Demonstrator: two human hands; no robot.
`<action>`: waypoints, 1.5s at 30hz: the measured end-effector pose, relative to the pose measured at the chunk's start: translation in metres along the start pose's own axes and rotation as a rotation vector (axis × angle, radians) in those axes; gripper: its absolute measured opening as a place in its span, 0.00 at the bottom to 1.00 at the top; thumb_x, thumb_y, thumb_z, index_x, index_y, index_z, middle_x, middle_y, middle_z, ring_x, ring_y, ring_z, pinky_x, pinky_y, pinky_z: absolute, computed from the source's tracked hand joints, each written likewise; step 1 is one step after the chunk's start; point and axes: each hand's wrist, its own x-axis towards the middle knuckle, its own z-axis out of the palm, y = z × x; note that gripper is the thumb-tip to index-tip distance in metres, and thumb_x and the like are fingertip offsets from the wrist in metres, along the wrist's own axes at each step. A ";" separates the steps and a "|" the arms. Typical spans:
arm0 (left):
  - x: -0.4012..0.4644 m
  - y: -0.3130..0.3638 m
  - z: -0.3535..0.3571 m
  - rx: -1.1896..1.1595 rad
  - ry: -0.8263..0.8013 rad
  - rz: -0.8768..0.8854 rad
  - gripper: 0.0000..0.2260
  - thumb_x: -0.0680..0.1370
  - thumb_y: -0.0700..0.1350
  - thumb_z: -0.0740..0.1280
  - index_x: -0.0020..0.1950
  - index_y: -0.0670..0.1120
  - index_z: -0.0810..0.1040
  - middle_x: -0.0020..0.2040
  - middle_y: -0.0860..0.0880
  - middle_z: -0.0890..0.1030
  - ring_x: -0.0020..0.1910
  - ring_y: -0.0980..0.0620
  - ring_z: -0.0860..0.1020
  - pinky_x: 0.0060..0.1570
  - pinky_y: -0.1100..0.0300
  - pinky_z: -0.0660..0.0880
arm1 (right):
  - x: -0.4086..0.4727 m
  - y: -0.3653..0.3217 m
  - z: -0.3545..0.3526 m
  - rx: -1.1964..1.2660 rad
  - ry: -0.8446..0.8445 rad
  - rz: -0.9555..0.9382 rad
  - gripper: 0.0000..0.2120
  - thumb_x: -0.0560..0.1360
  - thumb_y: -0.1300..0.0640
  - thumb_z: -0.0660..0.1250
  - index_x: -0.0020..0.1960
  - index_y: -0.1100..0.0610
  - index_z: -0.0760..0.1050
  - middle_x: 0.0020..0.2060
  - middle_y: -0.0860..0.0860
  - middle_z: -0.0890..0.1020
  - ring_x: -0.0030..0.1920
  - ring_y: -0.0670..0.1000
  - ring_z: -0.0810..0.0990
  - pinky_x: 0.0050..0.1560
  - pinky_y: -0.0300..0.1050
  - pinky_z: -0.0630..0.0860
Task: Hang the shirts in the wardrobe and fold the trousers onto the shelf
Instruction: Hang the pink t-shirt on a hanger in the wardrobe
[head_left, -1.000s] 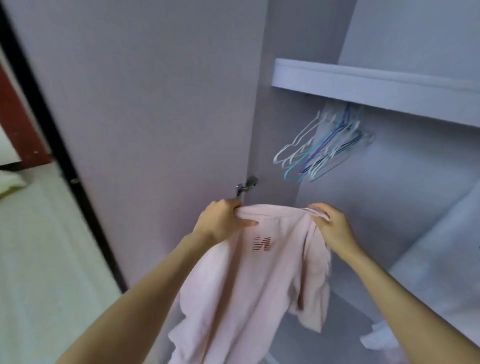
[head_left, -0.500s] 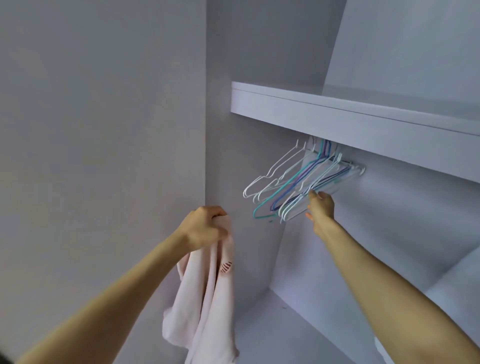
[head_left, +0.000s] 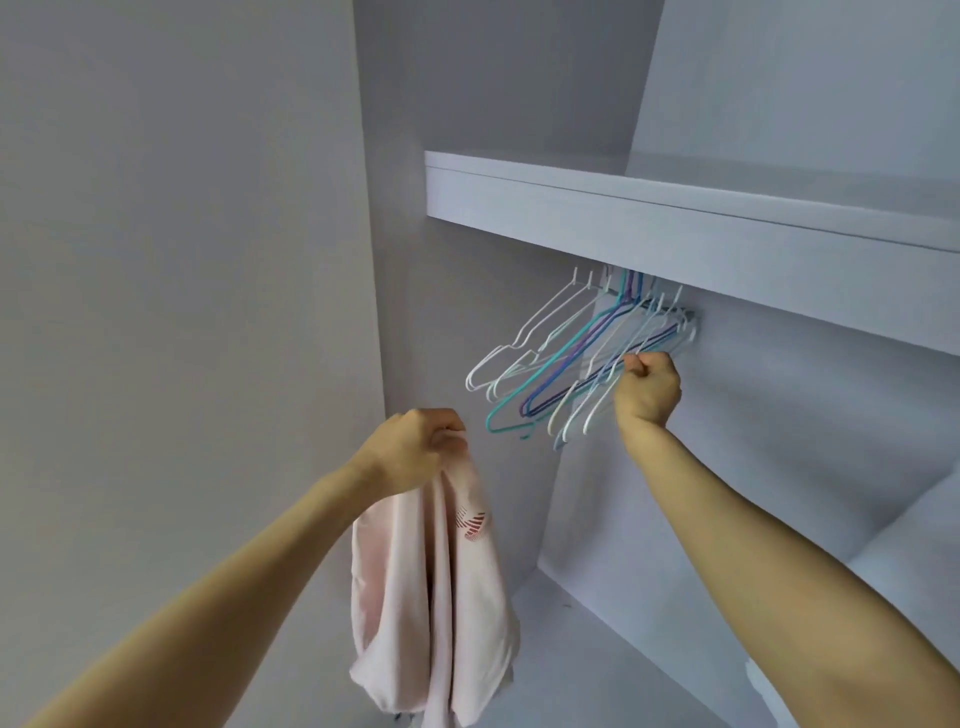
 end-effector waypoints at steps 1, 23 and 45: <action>0.000 -0.001 0.001 0.050 -0.012 0.029 0.04 0.76 0.42 0.63 0.45 0.47 0.77 0.41 0.51 0.77 0.47 0.43 0.75 0.49 0.56 0.72 | 0.002 -0.001 -0.004 0.012 -0.002 -0.013 0.06 0.76 0.68 0.57 0.43 0.64 0.72 0.43 0.60 0.77 0.44 0.53 0.71 0.45 0.44 0.68; -0.033 0.008 0.048 0.314 -0.492 0.108 0.06 0.80 0.43 0.56 0.44 0.49 0.66 0.53 0.46 0.79 0.52 0.43 0.74 0.52 0.53 0.72 | -0.120 0.060 -0.130 0.256 -0.099 0.158 0.13 0.78 0.68 0.57 0.37 0.57 0.63 0.30 0.54 0.62 0.22 0.43 0.61 0.21 0.34 0.59; -0.099 -0.030 0.051 0.155 -0.120 0.279 0.06 0.78 0.47 0.64 0.54 0.49 0.76 0.45 0.51 0.78 0.50 0.46 0.76 0.47 0.57 0.71 | -0.207 0.117 -0.160 -0.209 -0.041 0.082 0.10 0.74 0.54 0.68 0.39 0.56 0.70 0.29 0.49 0.69 0.34 0.54 0.69 0.40 0.48 0.68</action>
